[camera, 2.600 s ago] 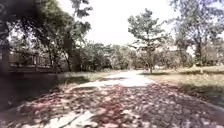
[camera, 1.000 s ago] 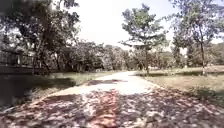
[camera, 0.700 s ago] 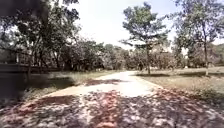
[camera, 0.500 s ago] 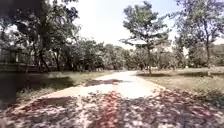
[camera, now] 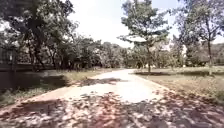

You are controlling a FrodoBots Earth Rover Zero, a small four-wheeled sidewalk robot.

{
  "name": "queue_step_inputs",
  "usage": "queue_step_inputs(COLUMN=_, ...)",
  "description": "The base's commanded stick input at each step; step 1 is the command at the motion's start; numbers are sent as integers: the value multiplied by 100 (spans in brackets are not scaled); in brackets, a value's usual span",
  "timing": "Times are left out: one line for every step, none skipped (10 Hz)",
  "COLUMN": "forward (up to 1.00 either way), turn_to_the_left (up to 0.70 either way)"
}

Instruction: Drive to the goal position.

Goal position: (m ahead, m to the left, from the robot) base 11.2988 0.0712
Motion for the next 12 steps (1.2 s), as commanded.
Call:
queue_step_inputs(forward=70, turn_to_the_left=0)
queue_step_inputs(forward=70, turn_to_the_left=0)
queue_step_inputs(forward=70, turn_to_the_left=0)
queue_step_inputs(forward=70, turn_to_the_left=0)
queue_step_inputs(forward=70, turn_to_the_left=0)
queue_step_inputs(forward=70, turn_to_the_left=0)
queue_step_inputs(forward=70, turn_to_the_left=0)
queue_step_inputs(forward=70, turn_to_the_left=0)
queue_step_inputs(forward=70, turn_to_the_left=0)
queue_step_inputs(forward=70, turn_to_the_left=0)
queue_step_inputs(forward=70, turn_to_the_left=0)
queue_step_inputs(forward=70, turn_to_the_left=0)
